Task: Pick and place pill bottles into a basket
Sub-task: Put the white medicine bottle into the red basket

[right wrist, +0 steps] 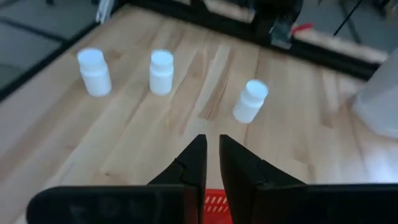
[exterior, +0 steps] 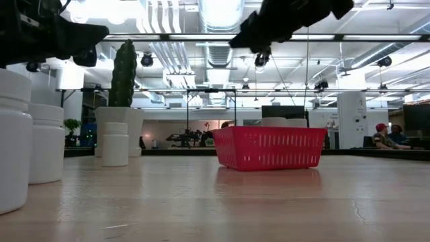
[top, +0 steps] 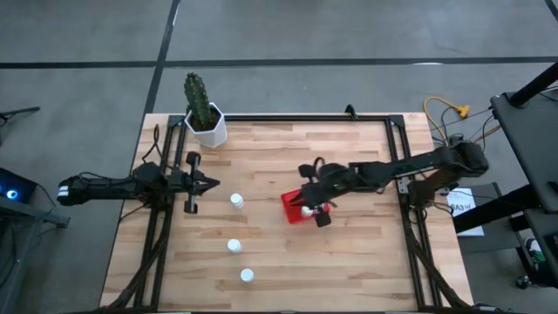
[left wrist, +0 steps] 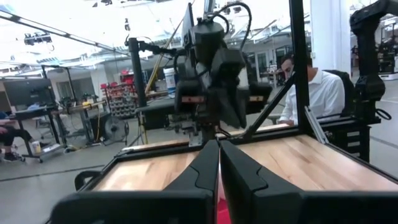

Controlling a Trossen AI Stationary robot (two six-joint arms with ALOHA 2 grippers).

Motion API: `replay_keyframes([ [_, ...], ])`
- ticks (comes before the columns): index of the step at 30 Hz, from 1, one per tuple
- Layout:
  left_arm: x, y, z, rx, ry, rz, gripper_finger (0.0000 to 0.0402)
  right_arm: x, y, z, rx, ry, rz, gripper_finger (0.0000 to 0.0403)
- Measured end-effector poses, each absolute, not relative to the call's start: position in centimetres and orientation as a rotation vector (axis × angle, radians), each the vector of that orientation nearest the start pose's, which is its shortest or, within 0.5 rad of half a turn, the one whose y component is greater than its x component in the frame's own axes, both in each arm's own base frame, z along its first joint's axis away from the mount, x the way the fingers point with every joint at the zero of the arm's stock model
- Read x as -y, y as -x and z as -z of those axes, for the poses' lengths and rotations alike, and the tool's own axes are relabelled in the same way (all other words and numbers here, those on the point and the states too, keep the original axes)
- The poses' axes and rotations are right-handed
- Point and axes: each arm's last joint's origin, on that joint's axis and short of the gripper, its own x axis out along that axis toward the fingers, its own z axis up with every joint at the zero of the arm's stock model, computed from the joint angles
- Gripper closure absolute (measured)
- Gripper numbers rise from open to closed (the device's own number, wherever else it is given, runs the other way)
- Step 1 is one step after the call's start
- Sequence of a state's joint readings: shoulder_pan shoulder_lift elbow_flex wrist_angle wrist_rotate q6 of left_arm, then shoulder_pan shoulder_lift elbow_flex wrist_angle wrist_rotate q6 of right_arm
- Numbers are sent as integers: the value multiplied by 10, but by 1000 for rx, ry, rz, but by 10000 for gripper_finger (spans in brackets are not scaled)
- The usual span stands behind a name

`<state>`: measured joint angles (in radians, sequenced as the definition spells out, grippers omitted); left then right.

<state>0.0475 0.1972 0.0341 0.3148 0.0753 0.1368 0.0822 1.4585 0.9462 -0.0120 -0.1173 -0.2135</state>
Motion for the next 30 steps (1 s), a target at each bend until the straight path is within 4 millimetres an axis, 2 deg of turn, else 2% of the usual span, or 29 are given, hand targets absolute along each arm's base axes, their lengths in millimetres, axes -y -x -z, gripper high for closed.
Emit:
replay_keyframes([
  [14, -3, -108, -190, 166, -144, 18, 402, -21, -231, -256, -166, 179, -204, 369],
  [21, -3, -108, -190, 165, -145, 16, 402, -17, -202, -248, -44, 185, -181, 369],
  [30, -3, -108, -190, 162, -146, 17, 402, -14, -171, -247, 45, 168, -162, 369],
])
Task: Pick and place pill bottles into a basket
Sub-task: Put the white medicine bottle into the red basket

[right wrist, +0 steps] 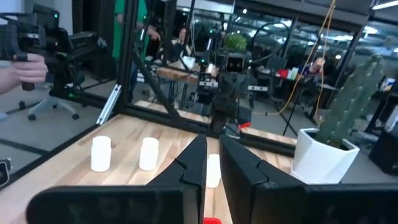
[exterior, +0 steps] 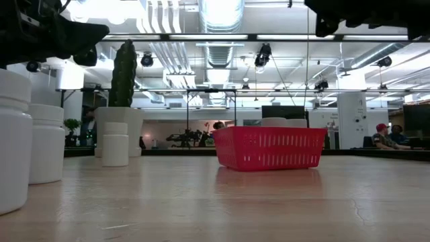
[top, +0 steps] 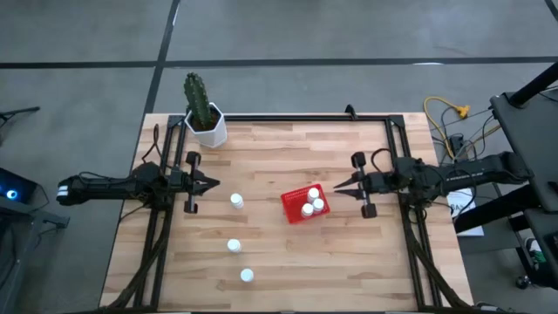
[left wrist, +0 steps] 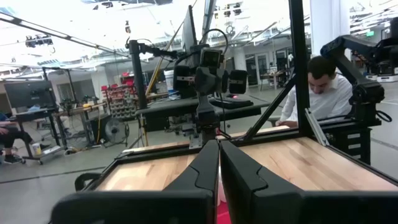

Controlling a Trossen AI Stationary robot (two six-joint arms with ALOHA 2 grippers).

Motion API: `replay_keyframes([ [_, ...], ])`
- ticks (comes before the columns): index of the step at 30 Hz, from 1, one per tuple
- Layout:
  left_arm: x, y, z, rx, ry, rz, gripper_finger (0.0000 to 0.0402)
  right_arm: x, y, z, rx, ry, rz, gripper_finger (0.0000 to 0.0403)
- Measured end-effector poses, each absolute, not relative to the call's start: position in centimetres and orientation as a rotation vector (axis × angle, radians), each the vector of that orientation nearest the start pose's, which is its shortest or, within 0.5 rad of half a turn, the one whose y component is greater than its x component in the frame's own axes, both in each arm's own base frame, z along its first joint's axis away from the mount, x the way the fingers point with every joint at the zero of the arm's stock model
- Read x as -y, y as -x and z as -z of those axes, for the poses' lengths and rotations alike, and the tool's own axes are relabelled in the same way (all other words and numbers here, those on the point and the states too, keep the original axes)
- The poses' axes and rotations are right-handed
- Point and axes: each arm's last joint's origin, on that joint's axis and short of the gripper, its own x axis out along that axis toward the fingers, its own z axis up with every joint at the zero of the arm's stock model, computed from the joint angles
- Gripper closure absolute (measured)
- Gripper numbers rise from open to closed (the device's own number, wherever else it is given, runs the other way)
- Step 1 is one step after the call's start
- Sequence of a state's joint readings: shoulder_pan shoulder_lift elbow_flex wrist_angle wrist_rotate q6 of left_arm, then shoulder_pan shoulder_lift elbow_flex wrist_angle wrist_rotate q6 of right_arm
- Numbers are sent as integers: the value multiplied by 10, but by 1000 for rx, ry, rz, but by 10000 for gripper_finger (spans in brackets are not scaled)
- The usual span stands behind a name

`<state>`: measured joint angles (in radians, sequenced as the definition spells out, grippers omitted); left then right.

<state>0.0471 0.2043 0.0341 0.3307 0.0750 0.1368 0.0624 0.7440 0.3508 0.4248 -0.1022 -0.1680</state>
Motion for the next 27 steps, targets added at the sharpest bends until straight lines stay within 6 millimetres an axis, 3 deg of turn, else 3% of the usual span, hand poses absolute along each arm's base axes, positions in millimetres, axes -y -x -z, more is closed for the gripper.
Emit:
replay_keyframes([
  [13, -3, -109, -190, 161, -145, 17, 402, -9, -123, -230, 190, 174, -89, 369],
  [27, -3, -109, -190, 157, -144, 17, 402, -7, -100, -212, 212, 172, -64, 369],
])
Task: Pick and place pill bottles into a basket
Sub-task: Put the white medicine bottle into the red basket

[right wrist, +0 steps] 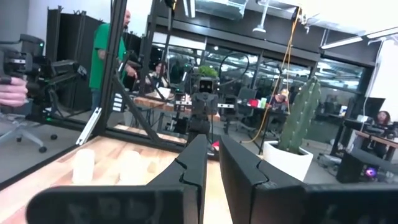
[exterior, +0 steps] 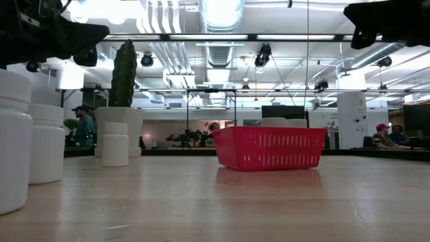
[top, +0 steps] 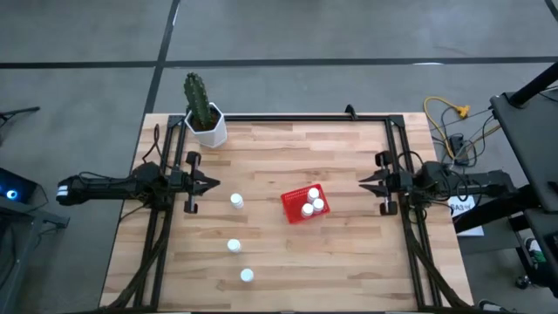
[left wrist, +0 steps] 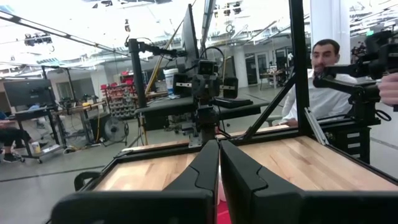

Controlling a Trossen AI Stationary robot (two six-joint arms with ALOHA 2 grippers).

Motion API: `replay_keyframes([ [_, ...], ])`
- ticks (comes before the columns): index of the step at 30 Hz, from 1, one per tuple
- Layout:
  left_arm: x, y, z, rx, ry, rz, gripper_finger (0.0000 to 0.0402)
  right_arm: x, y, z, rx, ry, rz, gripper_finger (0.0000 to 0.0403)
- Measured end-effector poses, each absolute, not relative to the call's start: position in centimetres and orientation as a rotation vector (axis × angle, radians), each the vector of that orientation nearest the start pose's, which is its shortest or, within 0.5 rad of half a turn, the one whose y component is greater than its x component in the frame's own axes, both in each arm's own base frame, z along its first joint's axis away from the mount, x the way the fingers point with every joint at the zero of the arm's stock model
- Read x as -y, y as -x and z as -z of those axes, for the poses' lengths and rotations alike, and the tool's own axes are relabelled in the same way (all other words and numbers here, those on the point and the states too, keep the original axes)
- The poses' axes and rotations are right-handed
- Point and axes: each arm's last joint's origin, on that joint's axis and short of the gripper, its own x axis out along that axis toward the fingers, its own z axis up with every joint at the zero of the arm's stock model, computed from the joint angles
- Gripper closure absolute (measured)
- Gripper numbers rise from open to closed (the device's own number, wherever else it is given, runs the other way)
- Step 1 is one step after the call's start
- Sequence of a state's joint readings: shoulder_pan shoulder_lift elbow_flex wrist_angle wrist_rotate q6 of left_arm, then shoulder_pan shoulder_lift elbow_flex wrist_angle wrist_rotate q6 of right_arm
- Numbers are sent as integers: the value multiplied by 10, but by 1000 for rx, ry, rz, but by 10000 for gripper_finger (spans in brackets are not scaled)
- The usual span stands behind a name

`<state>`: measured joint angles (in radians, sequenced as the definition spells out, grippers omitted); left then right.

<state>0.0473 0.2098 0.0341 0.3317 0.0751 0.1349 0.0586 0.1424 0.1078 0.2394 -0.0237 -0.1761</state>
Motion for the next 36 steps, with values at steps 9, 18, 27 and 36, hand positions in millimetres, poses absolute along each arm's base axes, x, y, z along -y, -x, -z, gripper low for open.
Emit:
replay_keyframes([
  [9, -4, -110, -189, 143, -142, -1, 402, -6, -89, -210, 244, 170, -60, 369],
  [18, -4, -112, -187, 122, -140, -10, 402, -6, -93, -192, 238, 182, -59, 369],
  [27, -4, -112, -186, 115, -139, -10, 402, -6, -94, -190, 234, 179, -60, 369],
  [36, -4, -114, -185, 101, -132, -8, 402, -6, -96, -178, 139, 203, -68, 369],
])
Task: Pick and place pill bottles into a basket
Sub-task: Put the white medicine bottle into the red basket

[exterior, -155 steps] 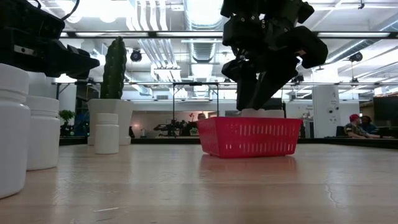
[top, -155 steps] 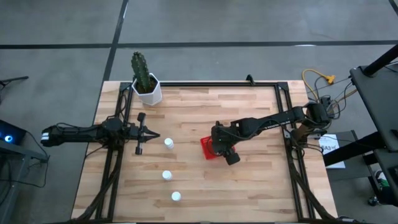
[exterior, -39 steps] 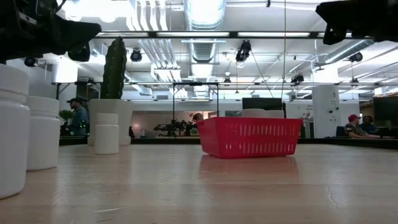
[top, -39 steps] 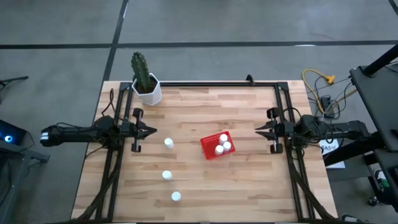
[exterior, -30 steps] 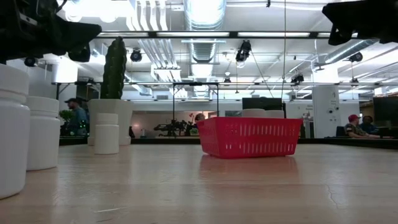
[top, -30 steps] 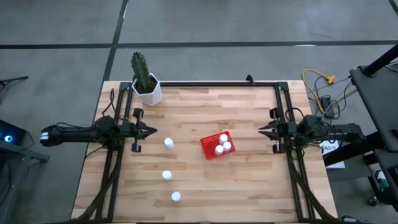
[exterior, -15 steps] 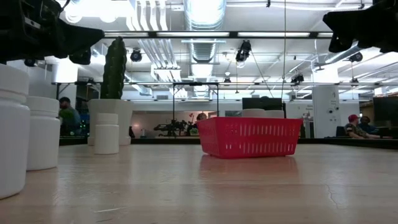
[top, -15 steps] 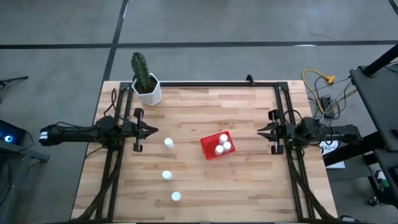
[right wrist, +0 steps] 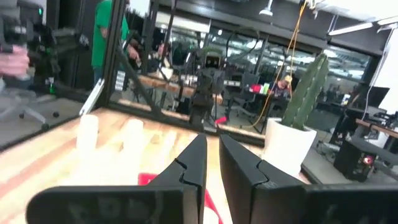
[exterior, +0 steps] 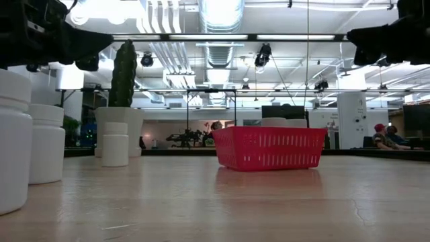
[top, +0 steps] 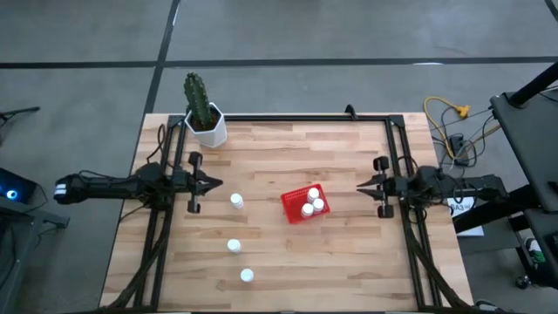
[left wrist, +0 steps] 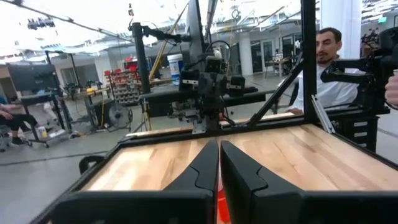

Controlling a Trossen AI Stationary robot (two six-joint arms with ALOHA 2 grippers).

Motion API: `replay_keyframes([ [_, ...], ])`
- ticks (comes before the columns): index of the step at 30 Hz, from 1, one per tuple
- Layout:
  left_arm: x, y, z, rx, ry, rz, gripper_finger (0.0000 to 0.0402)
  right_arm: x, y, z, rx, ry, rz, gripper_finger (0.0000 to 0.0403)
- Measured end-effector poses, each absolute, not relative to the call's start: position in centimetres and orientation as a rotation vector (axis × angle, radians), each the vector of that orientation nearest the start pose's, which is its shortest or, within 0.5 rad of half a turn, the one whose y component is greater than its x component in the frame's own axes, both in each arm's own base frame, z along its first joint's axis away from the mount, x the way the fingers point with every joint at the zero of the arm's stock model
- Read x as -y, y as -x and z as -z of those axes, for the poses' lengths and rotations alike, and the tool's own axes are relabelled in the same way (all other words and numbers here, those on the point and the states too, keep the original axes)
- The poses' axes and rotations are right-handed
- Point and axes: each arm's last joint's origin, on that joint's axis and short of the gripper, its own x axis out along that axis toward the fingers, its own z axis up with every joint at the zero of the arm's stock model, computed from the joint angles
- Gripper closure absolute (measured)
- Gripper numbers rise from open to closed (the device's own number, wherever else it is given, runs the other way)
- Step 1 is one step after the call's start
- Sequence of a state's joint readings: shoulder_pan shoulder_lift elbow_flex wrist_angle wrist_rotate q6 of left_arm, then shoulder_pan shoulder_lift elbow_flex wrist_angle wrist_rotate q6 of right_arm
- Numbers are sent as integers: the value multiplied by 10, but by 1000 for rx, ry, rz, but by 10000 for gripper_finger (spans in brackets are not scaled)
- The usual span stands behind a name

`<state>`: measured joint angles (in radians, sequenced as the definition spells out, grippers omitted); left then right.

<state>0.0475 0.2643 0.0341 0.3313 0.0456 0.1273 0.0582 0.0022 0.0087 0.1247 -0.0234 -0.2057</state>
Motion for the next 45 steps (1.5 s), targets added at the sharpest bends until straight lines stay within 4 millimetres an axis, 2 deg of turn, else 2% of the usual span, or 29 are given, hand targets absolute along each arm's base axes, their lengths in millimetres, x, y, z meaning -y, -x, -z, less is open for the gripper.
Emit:
replay_keyframes([
  [6, -4, -116, -182, 67, -115, -6, 402, -5, -97, -168, 23, 216, -20, 369],
  [11, -4, -119, -179, 38, -113, -4, 402, -4, -98, -166, 3, 213, -5, 369],
  [22, -5, -130, -191, 35, -113, -1, 394, -4, -100, -165, -18, 214, -3, 369],
  [27, -5, -140, -190, -33, -110, 6, 347, -4, -100, -165, -18, 214, -4, 369],
  [38, -5, -164, -192, -120, -102, 30, 204, -4, -100, -164, -24, 217, -5, 369],
  [45, -6, -175, -191, -173, -22, 34, 132, -4, -101, -163, -38, 218, -7, 369],
])
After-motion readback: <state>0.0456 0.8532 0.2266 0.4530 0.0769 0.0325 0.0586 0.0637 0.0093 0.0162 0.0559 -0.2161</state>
